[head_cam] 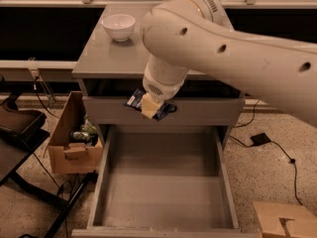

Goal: Pick rxbar blueberry from middle drawer and place on counter

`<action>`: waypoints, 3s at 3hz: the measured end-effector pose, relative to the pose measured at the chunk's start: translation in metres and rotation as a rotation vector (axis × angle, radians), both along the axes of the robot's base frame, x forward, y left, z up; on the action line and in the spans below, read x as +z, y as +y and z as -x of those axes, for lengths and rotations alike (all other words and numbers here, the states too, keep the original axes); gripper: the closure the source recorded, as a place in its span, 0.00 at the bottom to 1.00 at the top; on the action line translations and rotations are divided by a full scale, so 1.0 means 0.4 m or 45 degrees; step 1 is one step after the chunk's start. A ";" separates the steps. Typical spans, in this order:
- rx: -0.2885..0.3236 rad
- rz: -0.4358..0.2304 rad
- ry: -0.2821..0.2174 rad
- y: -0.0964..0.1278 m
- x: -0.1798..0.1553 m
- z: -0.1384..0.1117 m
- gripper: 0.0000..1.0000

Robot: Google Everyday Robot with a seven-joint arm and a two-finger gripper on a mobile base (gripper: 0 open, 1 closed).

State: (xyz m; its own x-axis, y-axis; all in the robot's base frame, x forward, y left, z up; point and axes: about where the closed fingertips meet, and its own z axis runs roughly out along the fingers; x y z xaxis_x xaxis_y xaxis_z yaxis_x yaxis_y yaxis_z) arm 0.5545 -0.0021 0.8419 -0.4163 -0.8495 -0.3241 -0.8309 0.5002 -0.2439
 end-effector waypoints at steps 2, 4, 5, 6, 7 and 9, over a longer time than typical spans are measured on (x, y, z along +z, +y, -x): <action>-0.073 0.074 0.021 -0.100 0.076 -0.234 1.00; -0.074 -0.070 -0.179 -0.102 0.252 -0.500 1.00; 0.005 -0.203 -0.228 -0.023 0.252 -0.602 1.00; 0.033 -0.343 -0.158 0.048 0.142 -0.670 1.00; 0.003 -0.336 -0.041 0.110 0.042 -0.684 0.80; 0.002 -0.337 -0.041 0.110 0.041 -0.684 0.25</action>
Offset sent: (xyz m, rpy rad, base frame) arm 0.1994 -0.0531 0.1453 0.0105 -0.1425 -0.1201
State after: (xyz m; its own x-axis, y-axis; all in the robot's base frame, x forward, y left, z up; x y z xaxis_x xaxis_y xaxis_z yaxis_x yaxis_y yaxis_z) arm 0.8280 0.0419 0.8584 -0.4010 -0.7343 -0.5478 -0.8257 0.5487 -0.1312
